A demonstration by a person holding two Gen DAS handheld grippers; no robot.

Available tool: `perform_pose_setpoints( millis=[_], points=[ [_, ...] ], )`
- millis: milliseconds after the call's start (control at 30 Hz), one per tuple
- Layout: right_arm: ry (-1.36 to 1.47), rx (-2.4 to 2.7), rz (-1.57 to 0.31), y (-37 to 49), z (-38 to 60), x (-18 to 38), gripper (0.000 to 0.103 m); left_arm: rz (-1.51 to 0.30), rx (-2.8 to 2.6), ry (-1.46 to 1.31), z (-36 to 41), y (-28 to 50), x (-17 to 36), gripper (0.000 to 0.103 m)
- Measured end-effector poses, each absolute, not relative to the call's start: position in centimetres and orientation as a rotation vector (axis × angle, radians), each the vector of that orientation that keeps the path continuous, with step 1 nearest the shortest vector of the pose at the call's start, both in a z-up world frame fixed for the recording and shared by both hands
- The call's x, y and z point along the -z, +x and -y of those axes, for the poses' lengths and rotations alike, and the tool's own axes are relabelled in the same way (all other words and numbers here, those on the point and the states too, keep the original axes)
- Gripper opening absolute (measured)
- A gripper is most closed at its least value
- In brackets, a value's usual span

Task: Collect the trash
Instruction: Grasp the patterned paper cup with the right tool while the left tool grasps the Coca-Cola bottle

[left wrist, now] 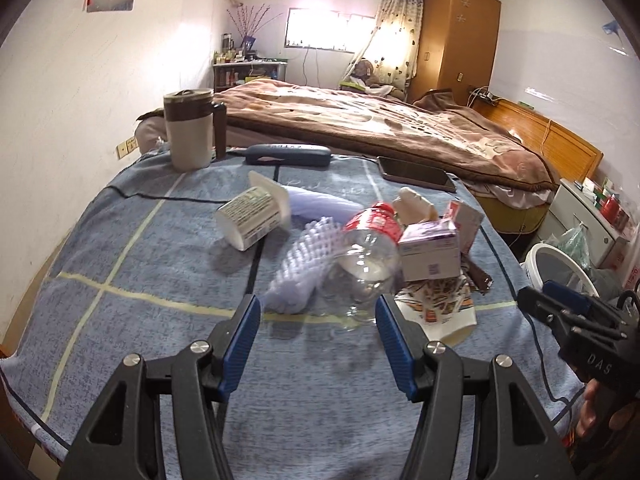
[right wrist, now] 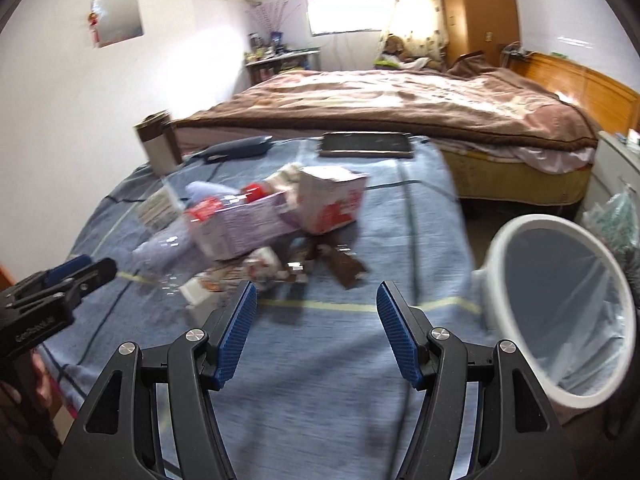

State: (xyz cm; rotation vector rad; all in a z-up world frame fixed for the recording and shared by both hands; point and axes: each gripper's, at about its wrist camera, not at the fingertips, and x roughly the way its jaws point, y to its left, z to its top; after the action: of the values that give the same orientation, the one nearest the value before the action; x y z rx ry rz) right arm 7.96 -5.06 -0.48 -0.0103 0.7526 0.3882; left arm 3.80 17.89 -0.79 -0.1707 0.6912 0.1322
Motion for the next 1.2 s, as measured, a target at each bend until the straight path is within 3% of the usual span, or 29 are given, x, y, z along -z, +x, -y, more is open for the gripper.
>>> perform_pose_setpoints(
  millis=[533, 567, 633, 767, 833, 1200],
  points=[
    [0.039, -0.432, -0.876, 9.6, 0.1, 2.6, 0.063, -0.709, -0.104, -0.191, -20.0, 4.4, 1.3, 0.062],
    [0.041, -0.430, -0.874, 9.5, 0.2, 2.7, 0.060, -0.712, -0.093, -0.194, -20.0, 4.6, 1.3, 0.062],
    [0.040, -0.418, -0.874, 9.4, 0.4, 2.7, 0.036, -0.720, -0.074, -0.199, -19.9, 5.0, 1.4, 0.062],
    [0.062, -0.412, -0.883, 9.6, 1.1, 2.9, 0.024, -0.732, -0.038, -0.208, -19.4, 5.8, 1.6, 0.062],
    [0.055, -0.398, -0.881, 9.6, 1.4, 3.0, 0.012, -0.738, -0.028, -0.205, -19.0, 6.3, 1.7, 0.062],
    [0.046, -0.310, -0.834, 9.3, 4.4, 2.1, 0.010, -0.760, 0.019, -0.155, -17.0, 8.8, 1.6, 0.062]
  ],
)
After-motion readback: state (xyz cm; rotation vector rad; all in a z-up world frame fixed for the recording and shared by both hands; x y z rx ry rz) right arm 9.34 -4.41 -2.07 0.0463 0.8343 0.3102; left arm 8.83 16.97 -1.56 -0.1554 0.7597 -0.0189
